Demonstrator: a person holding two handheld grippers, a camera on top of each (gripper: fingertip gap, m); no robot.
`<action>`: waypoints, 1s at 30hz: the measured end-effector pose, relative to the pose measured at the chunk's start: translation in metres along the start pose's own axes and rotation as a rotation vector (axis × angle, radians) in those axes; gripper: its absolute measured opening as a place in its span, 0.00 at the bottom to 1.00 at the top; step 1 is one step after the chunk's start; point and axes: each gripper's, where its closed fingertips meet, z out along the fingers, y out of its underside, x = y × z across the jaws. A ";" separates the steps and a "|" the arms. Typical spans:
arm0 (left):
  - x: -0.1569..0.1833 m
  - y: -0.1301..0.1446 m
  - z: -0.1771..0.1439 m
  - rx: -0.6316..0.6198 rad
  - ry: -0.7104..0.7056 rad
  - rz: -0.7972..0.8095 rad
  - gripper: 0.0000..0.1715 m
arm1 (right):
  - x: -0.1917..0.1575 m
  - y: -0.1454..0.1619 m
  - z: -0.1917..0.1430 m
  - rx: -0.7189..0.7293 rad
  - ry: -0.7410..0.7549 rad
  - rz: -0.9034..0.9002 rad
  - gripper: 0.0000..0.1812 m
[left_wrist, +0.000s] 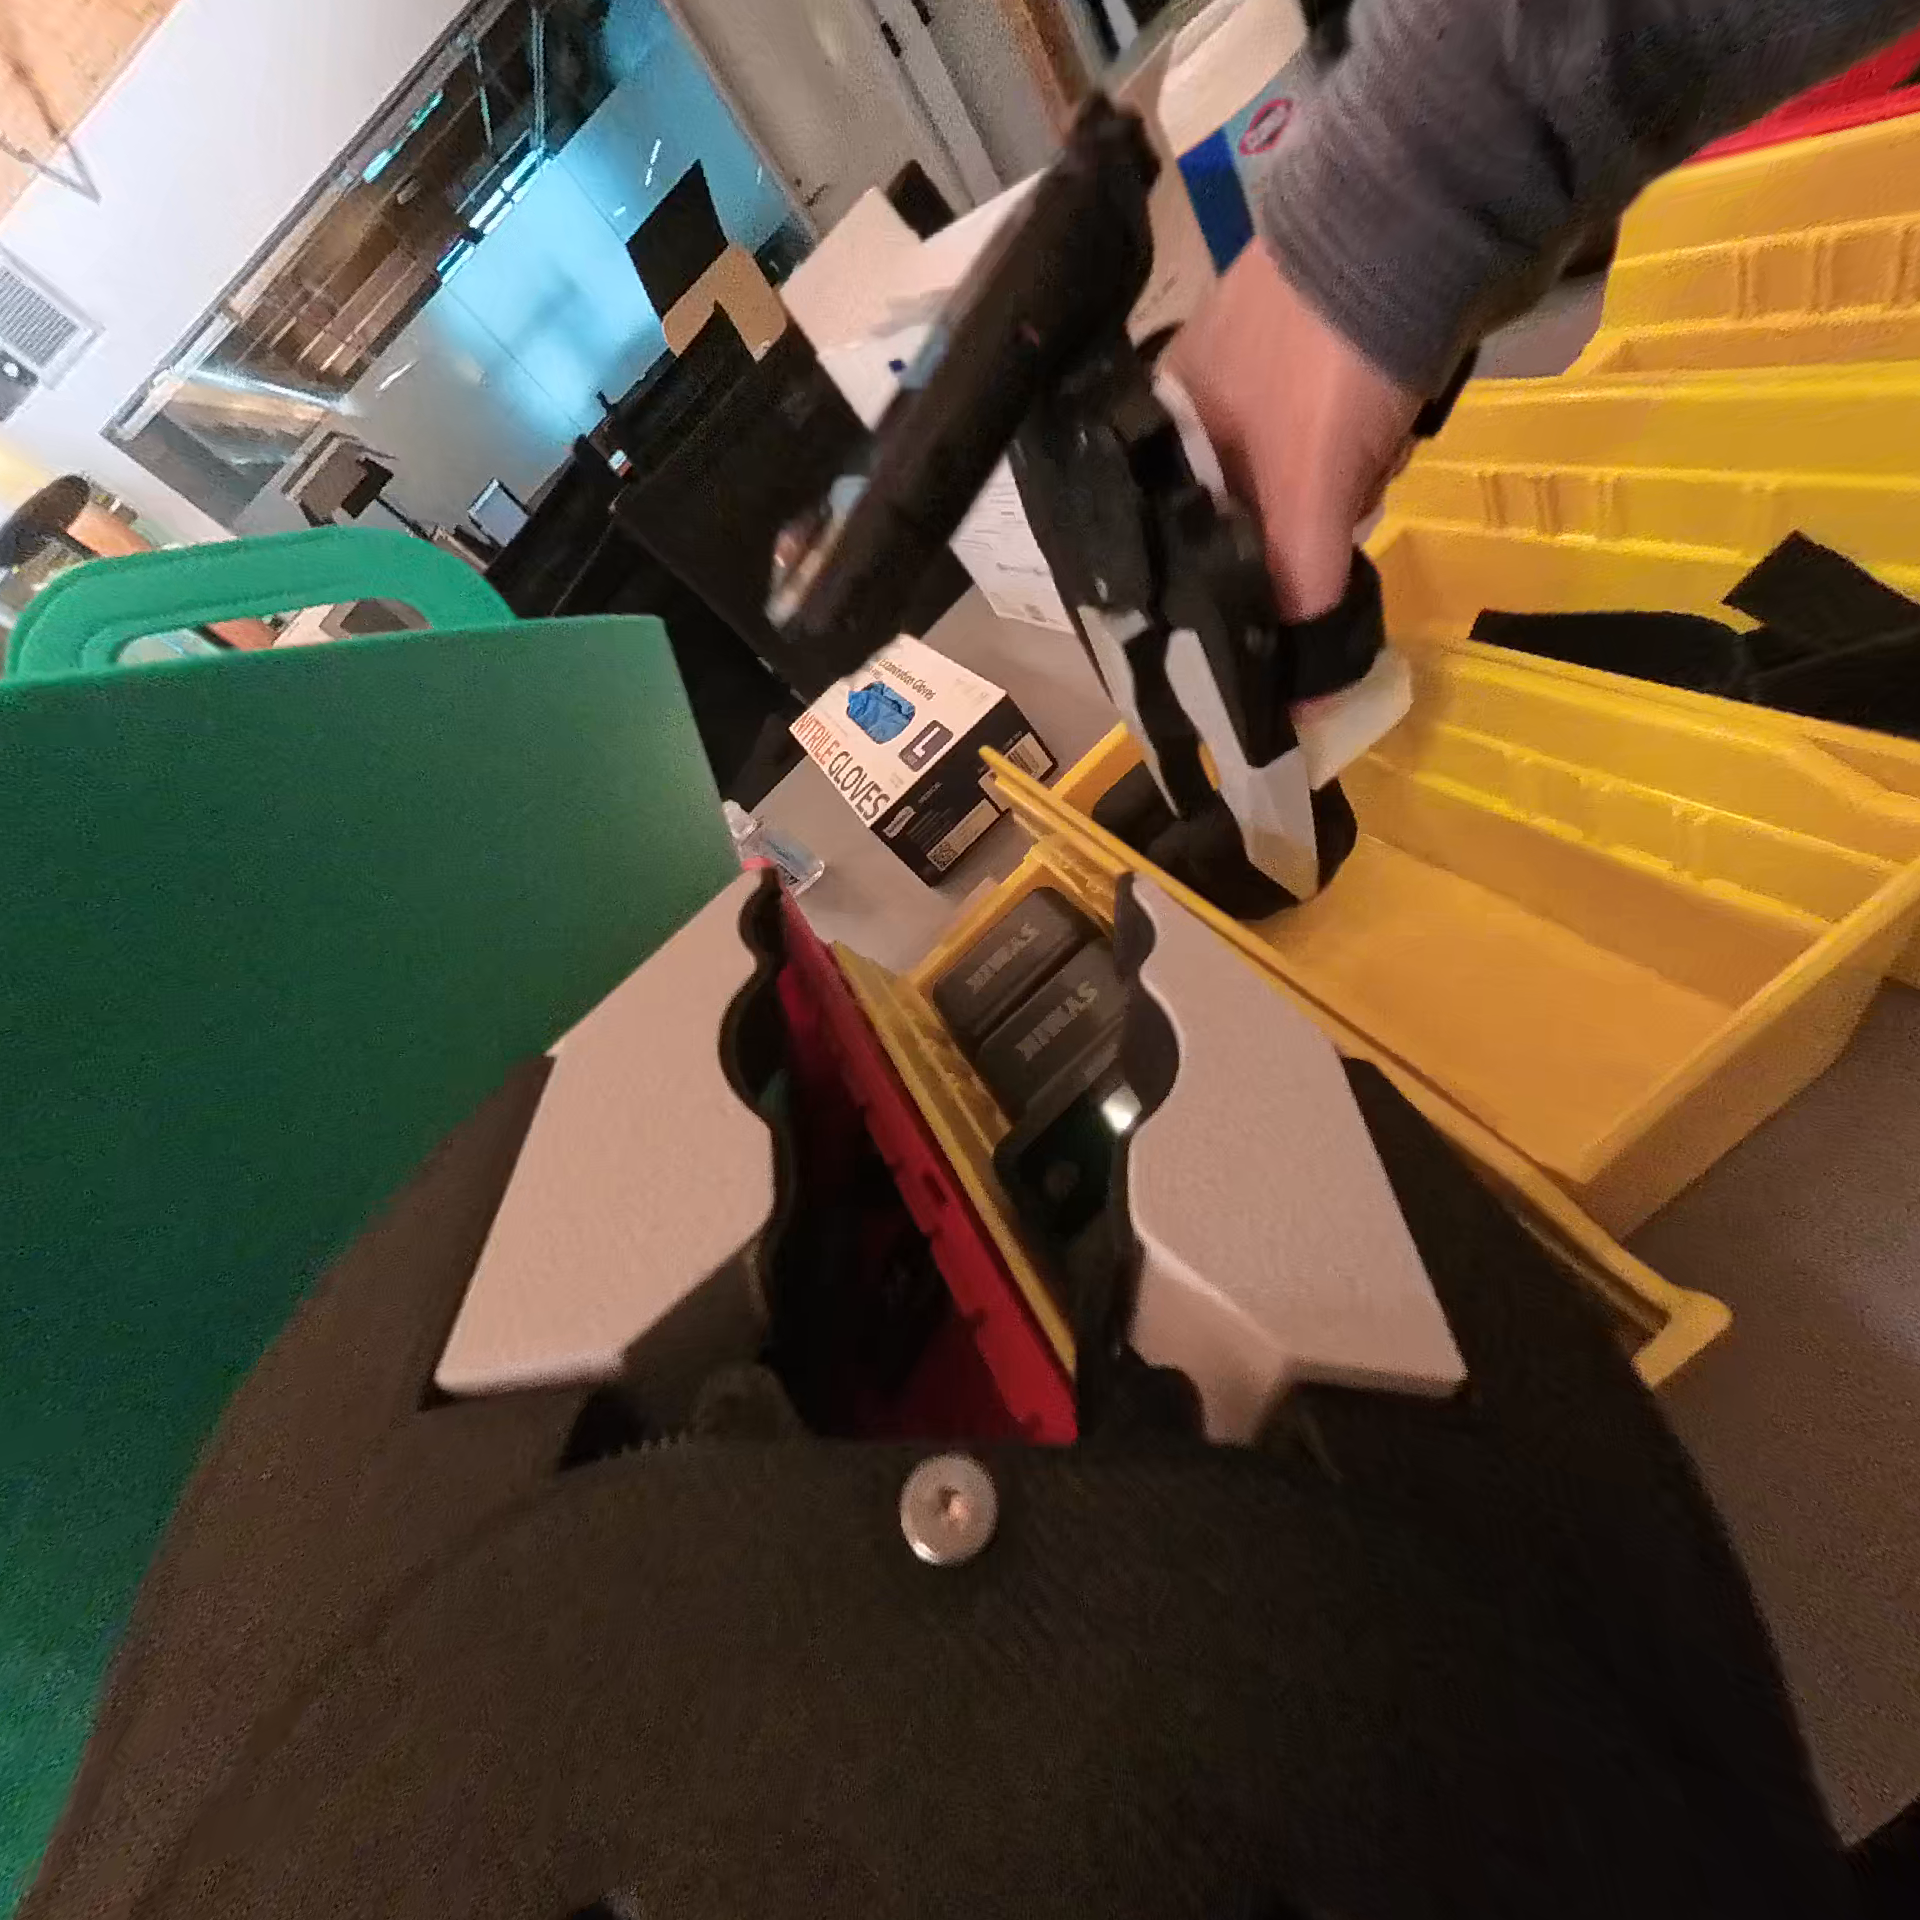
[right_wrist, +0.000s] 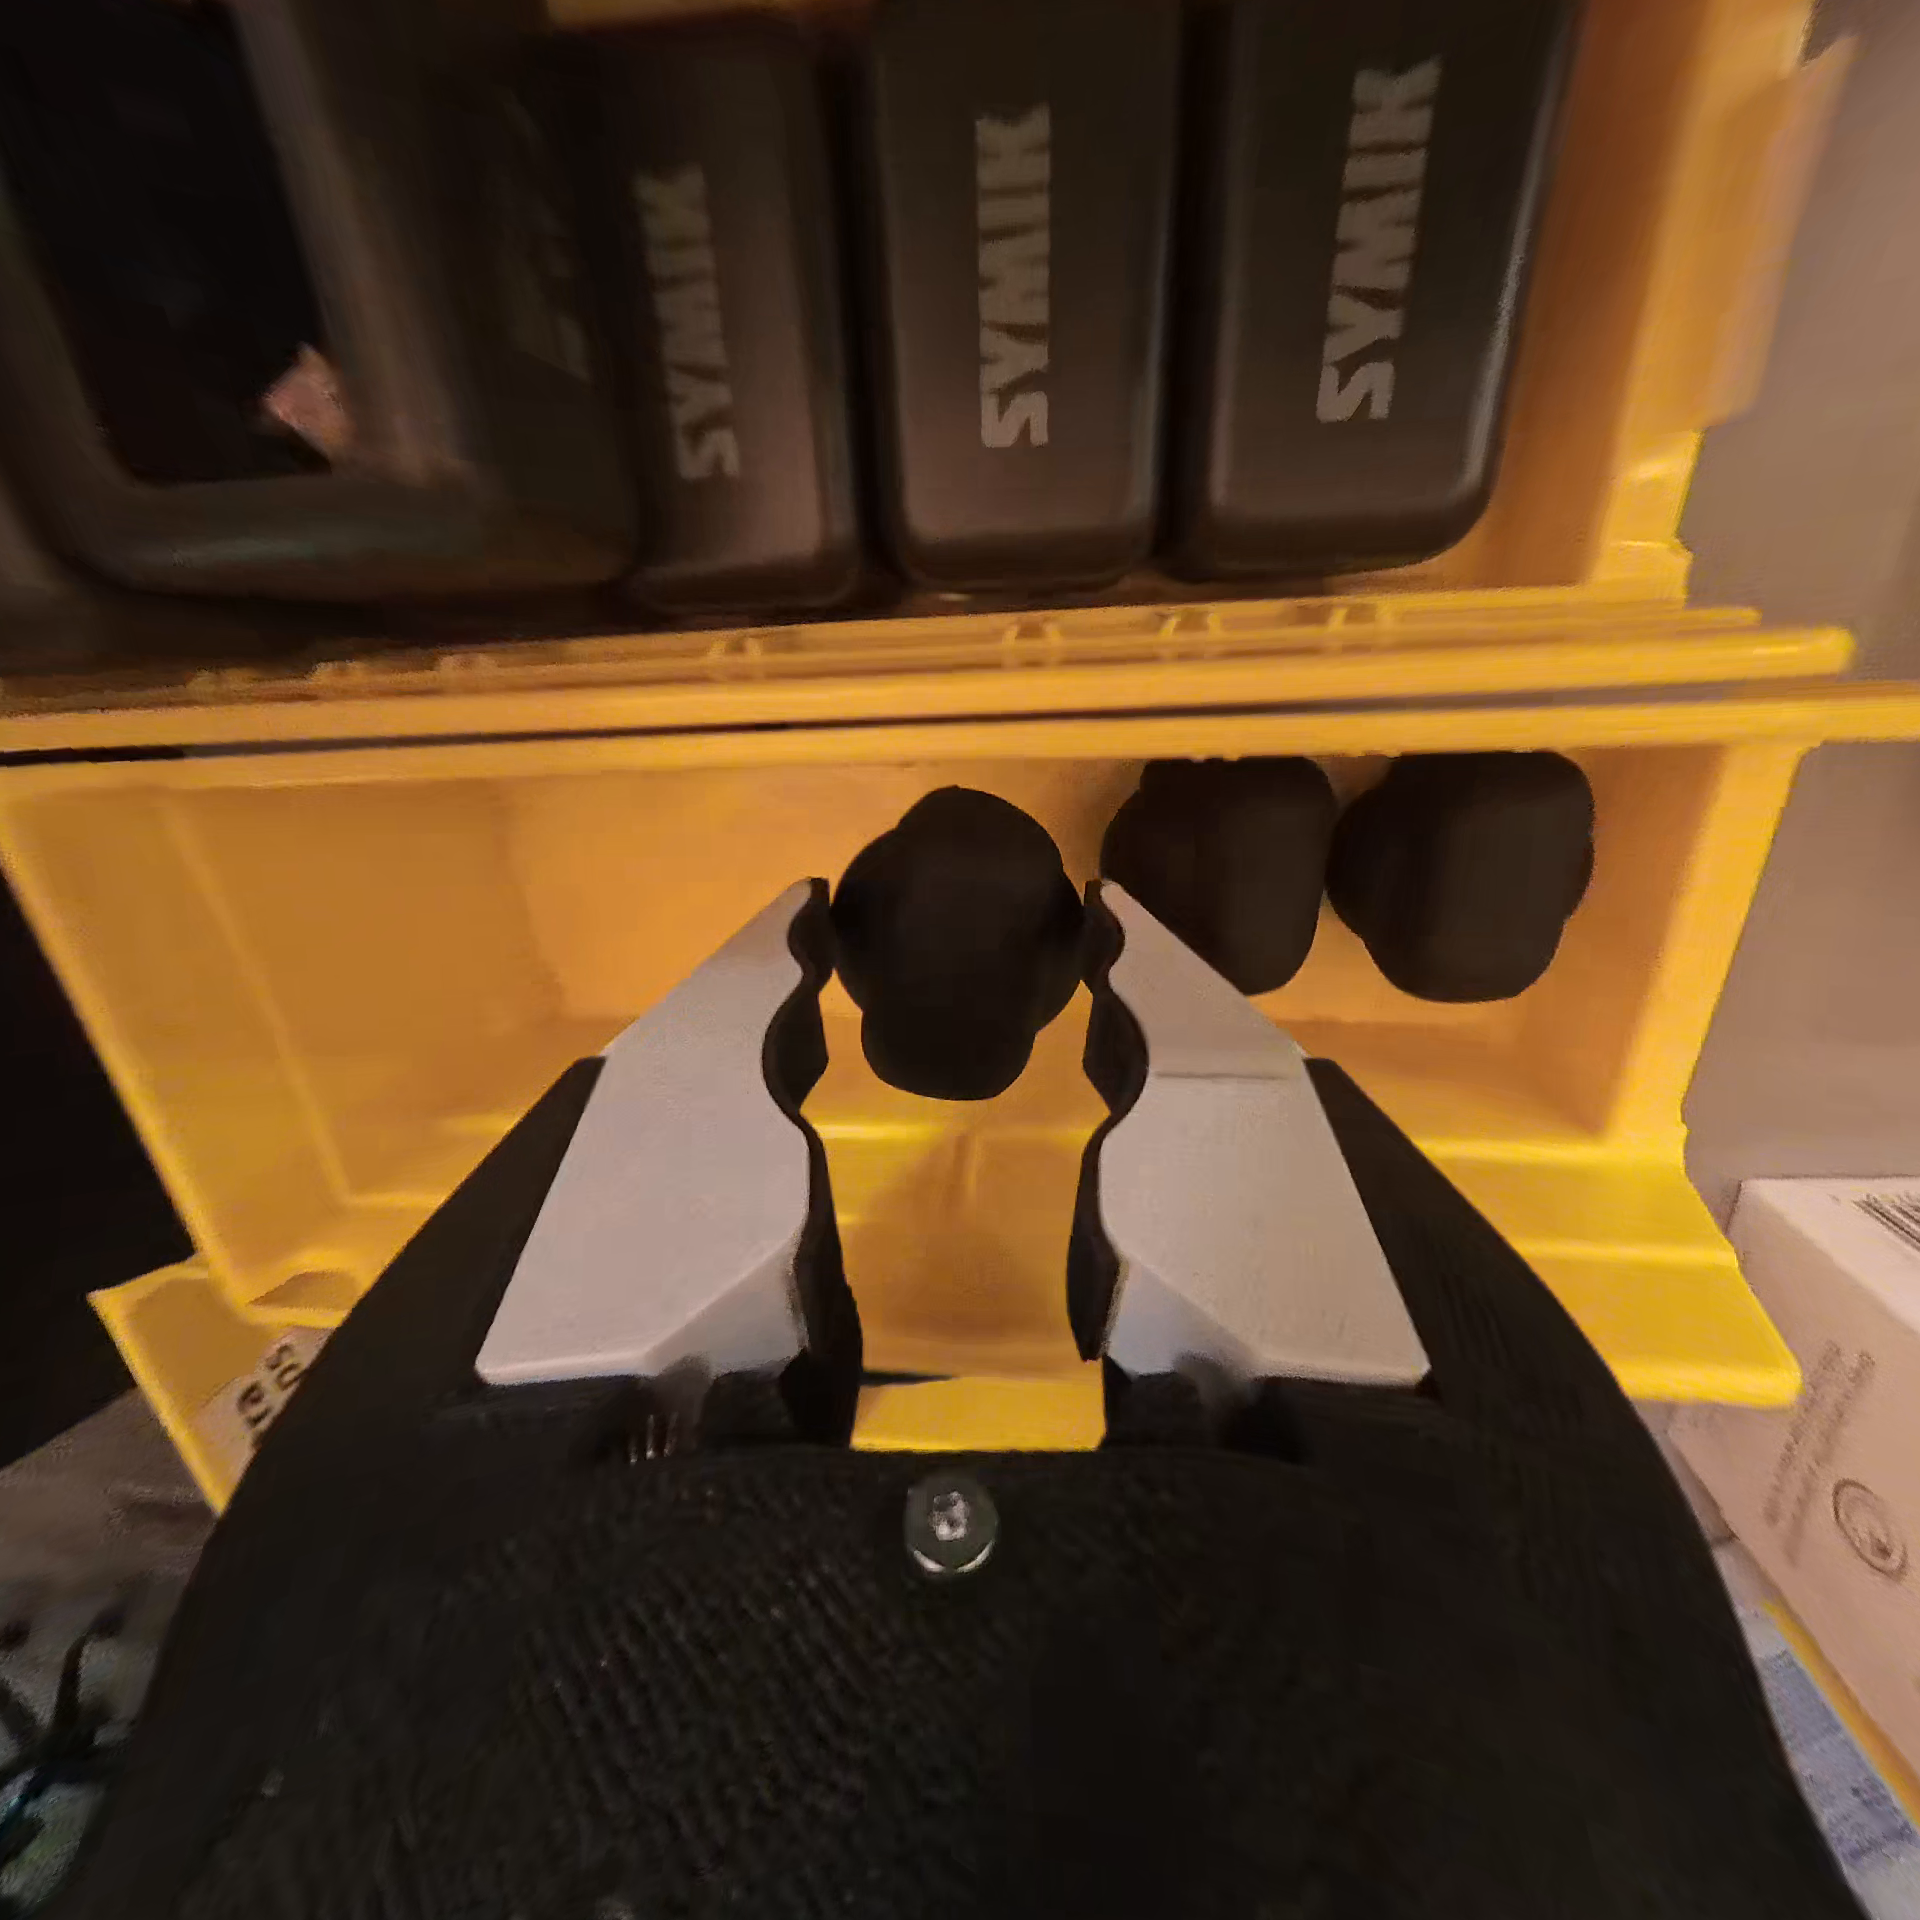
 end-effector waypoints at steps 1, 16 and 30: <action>-0.002 0.001 -0.002 -0.002 -0.005 -0.010 0.37 | 0.003 0.001 0.007 -0.025 -0.002 -0.005 0.26; 0.003 -0.004 -0.016 0.018 -0.051 -0.035 0.27 | -0.001 0.003 0.041 -0.078 0.063 -0.064 0.32; 0.004 -0.001 -0.016 0.005 -0.027 -0.070 0.27 | 0.001 0.013 0.037 -0.090 0.226 -0.214 0.26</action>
